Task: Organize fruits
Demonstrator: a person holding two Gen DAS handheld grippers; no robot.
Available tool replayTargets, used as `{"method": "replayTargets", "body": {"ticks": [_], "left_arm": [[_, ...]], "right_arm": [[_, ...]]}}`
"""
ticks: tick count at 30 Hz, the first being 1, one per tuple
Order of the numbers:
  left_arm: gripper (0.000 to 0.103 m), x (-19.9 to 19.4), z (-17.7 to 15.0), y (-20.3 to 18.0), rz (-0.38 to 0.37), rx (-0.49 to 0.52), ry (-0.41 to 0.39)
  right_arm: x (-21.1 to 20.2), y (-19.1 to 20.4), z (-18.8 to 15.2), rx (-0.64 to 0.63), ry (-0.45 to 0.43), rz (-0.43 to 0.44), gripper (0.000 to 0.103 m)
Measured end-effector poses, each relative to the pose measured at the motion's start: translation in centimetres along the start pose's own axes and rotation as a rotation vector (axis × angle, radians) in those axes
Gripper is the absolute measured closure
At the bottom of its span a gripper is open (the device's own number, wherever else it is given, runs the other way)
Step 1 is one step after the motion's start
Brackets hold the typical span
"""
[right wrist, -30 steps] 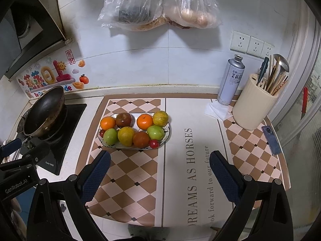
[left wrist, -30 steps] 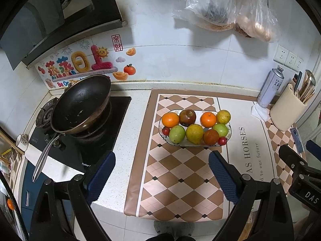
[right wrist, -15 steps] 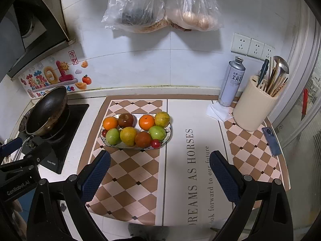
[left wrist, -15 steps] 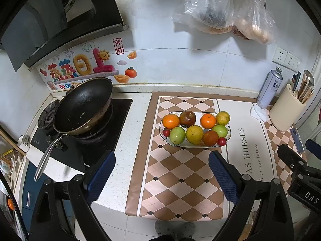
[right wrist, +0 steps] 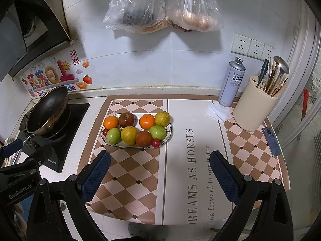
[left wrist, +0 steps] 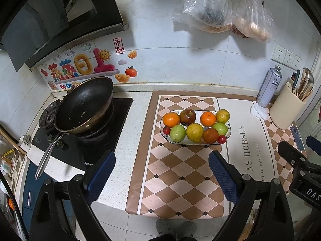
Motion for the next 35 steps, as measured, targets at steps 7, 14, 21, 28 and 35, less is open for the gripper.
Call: {"method": "replayTargets", "body": {"ticks": [7,14,21,28,35], "left_arm": [[0.008,0.00,-0.08,-0.02,0.001,-0.001,-0.001],[0.008,-0.09,-0.19,-0.04,0.000,0.000,-0.003],[0.008,-0.14,-0.18,-0.14,0.000,0.000,-0.006],[0.008,-0.50,0.11,-0.37,0.002,0.003,-0.011],[0.008,-0.51,0.04,-0.41,0.001,0.002,-0.010]], "right_arm": [[0.17,0.04,-0.10,-0.001,0.002,0.001,0.002],[0.08,0.08,-0.19,0.000,0.001,0.000,0.002],[0.08,0.03,-0.22,0.002,0.000,0.001,0.002],[0.13,0.00,-0.32,0.003,0.005,0.004,0.002],[0.13,-0.02,-0.33,0.004,0.003,0.004,0.002]]}}
Point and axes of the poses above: each gripper's, at about its wrist camera, not at the fingertips, and x roughly the way its jaws point, y to its left, z to its top, the point moved 6 cm from there along x, roughly the way its jaws point, and after that the axes turned 14 degrees about y, right-handed, at the moved point
